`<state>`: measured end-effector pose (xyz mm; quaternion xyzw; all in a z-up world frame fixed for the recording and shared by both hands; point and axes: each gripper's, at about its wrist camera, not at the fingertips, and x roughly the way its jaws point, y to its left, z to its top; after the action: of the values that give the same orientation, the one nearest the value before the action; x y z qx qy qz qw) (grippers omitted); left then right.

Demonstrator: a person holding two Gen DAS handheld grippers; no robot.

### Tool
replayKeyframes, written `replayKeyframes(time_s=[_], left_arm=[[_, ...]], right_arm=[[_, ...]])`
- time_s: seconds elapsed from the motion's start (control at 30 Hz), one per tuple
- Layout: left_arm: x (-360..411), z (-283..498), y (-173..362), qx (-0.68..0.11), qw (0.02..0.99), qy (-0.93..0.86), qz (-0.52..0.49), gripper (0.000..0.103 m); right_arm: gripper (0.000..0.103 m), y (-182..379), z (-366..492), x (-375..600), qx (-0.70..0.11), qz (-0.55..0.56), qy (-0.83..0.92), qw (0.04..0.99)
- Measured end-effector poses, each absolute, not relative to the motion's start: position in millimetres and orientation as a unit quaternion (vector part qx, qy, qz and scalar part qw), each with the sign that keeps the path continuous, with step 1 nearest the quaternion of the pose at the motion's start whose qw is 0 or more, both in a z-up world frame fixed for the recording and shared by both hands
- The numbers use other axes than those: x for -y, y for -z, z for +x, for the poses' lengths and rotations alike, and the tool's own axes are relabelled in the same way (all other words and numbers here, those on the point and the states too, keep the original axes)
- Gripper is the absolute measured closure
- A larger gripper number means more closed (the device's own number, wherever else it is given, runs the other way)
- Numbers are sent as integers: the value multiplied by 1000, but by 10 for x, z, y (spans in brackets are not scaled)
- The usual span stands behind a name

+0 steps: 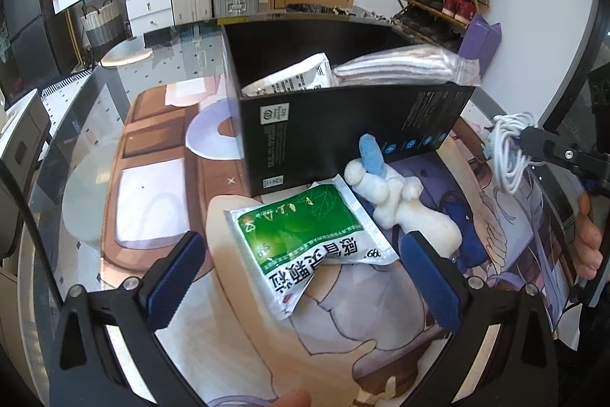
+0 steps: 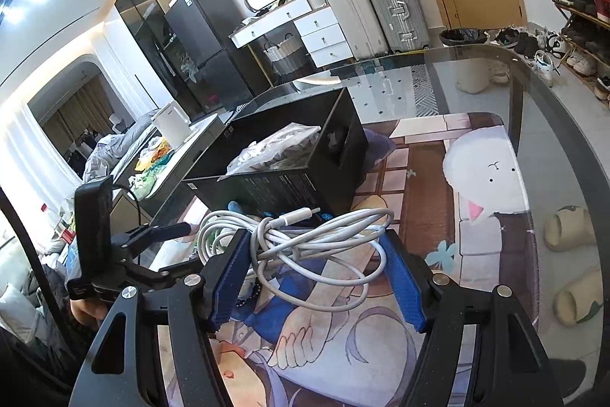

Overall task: Organize soft objects
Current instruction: 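Grasp the white cable coil with the right tool while the left tool grasps the green packet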

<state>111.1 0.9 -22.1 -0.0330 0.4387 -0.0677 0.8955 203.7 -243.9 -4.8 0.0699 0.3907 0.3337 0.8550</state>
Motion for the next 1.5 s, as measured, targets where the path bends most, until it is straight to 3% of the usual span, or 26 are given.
replayKeyframes(time_s=[0.37,0.97,1.1,1.27,1.5], left_arm=[[-176,1185,303,-475,880,20,-27,0],[-47,1236,339,-466,884,28,-6,3],[-32,1204,329,-458,888,30,-1,14],[32,1150,287,-445,895,40,9,36],[41,1102,263,-437,898,49,12,50]], right_arm=[[34,27,2030,2443,-389,67,-332,857],[34,29,2041,2415,-389,64,-333,857],[34,29,2046,2415,-388,62,-334,857],[34,28,2053,2420,-388,60,-334,857],[34,25,2047,2417,-387,60,-334,857]])
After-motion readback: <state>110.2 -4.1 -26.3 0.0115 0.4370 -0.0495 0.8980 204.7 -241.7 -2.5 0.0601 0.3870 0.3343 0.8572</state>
